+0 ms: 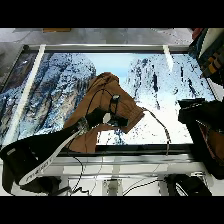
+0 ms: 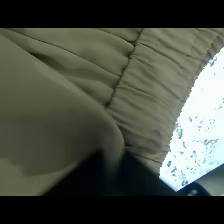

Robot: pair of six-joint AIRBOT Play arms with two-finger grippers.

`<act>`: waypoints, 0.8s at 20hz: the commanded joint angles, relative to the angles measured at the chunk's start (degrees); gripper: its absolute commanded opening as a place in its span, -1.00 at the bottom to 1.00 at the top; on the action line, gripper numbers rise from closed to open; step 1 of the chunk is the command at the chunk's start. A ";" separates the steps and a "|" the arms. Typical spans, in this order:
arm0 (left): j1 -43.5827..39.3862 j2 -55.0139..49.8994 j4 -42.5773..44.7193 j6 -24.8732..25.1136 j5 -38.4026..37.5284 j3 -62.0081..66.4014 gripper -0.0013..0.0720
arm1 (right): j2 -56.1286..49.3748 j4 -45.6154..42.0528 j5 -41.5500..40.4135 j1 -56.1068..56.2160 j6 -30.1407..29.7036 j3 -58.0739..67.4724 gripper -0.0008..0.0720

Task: Fold the clothes and pants, and hang the long-sleeved shirts on hangers.

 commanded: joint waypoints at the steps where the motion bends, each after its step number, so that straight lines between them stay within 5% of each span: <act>1: 0.20 0.09 0.15 -0.20 -0.13 0.09 -0.78 | 0.04 0.07 0.00 0.02 0.11 0.00 -0.91; 9: 1.64 8.35 1.57 0.09 -0.20 0.09 -0.90 | -0.68 -1.90 1.31 0.02 0.13 0.00 -0.91; 16: 5.25 20.39 17.18 0.09 -9.03 0.09 -0.90 | -2.86 -1.68 2.82 0.02 6.91 -3.28 -0.91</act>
